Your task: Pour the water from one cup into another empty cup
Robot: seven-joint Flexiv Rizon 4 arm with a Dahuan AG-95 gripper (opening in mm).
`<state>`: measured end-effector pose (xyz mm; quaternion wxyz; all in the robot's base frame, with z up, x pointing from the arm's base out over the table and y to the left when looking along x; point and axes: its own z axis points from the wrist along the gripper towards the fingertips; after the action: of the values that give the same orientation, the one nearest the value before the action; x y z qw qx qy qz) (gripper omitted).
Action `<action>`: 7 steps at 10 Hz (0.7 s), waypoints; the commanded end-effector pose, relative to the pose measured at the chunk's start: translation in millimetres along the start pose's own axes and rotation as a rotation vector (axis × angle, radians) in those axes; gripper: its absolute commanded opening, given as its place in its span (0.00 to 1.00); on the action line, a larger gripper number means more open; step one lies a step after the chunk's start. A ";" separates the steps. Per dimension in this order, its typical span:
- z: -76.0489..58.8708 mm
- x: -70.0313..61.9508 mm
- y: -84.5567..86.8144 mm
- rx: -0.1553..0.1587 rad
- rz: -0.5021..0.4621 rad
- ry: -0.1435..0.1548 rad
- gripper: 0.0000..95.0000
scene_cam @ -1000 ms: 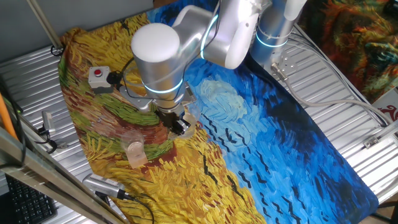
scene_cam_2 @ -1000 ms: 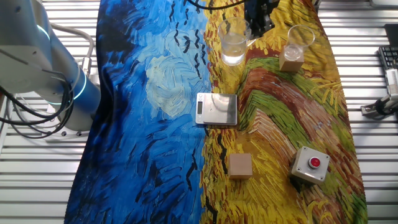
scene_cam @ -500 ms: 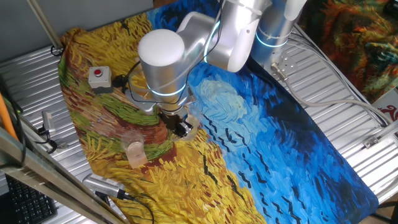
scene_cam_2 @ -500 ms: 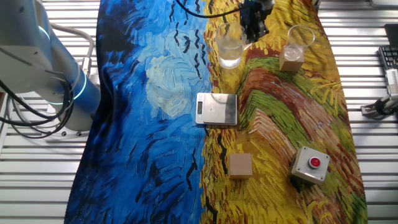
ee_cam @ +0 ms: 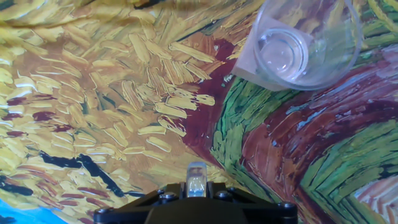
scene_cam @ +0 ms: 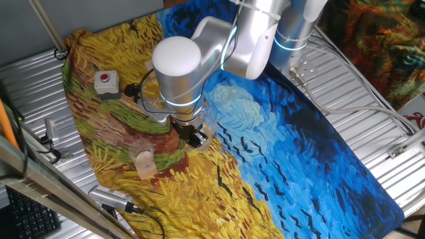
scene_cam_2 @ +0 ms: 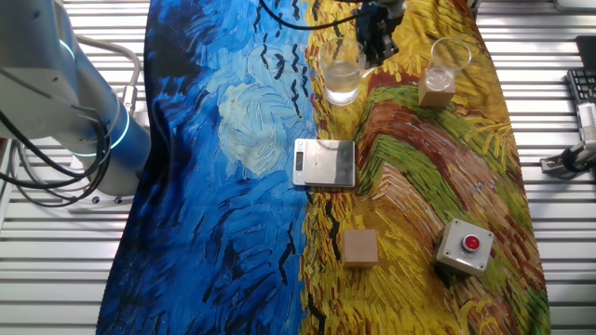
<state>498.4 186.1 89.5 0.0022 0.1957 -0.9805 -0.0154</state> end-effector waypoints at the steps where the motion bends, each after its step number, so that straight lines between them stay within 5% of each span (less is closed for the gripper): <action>1: 2.3 0.6 -0.6 -0.001 0.004 0.002 0.00; 7: 7.8 -1.2 0.6 -0.007 0.001 0.005 0.00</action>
<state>498.9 187.0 82.2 0.0053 0.1960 -0.9804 -0.0202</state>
